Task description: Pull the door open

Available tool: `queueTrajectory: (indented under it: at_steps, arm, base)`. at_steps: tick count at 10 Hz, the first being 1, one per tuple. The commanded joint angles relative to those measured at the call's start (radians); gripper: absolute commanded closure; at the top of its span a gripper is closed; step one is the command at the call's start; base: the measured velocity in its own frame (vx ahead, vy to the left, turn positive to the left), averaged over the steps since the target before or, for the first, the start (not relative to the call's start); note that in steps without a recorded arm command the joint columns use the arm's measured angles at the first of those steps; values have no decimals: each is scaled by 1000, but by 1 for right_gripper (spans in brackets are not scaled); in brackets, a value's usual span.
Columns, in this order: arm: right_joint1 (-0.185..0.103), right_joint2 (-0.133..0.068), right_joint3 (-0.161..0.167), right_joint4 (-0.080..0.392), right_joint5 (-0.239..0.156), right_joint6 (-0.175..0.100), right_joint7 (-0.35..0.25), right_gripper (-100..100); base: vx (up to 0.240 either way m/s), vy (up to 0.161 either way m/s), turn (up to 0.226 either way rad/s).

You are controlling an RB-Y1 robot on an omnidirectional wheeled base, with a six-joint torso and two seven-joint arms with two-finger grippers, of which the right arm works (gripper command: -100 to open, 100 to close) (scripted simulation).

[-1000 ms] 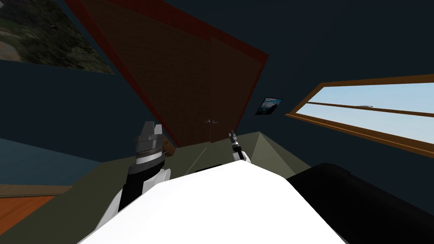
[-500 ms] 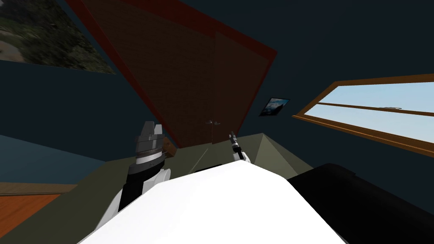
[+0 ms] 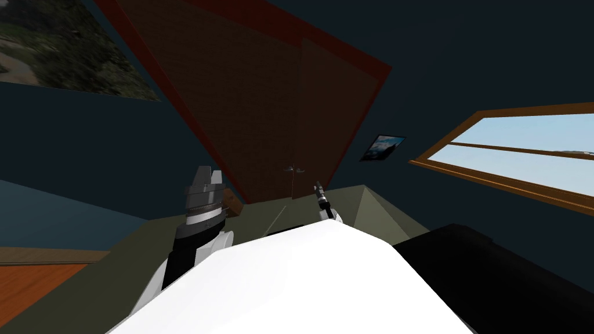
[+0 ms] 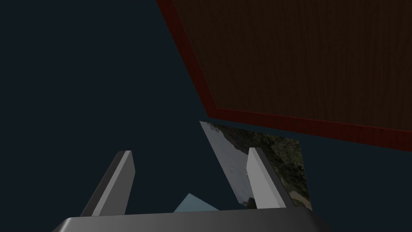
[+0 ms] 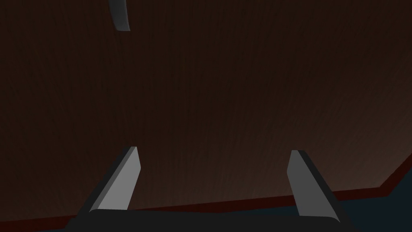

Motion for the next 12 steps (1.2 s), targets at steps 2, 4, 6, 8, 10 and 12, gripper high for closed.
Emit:
queueTrajectory:
  at_steps: [2,4,6,8,10,12]
  arm:
    - [-23,-5,-13,65,5,-18,-5,-100]
    - [-39,-9,-22,113,9,-31,-9,-100]
    - [-55,-12,-31,160,12,-43,-13,-100]
    - [-70,-15,-39,203,16,-54,-17,-100]
    - [-86,-18,-48,247,19,-65,-21,-100]
    - [-99,-20,-55,286,22,-75,-24,-100]
  base:
    - [108,21,51]
    - [111,27,46]
    - [113,33,52]
    - [108,22,42]
    - [95,13,48]
    - [93,14,40]
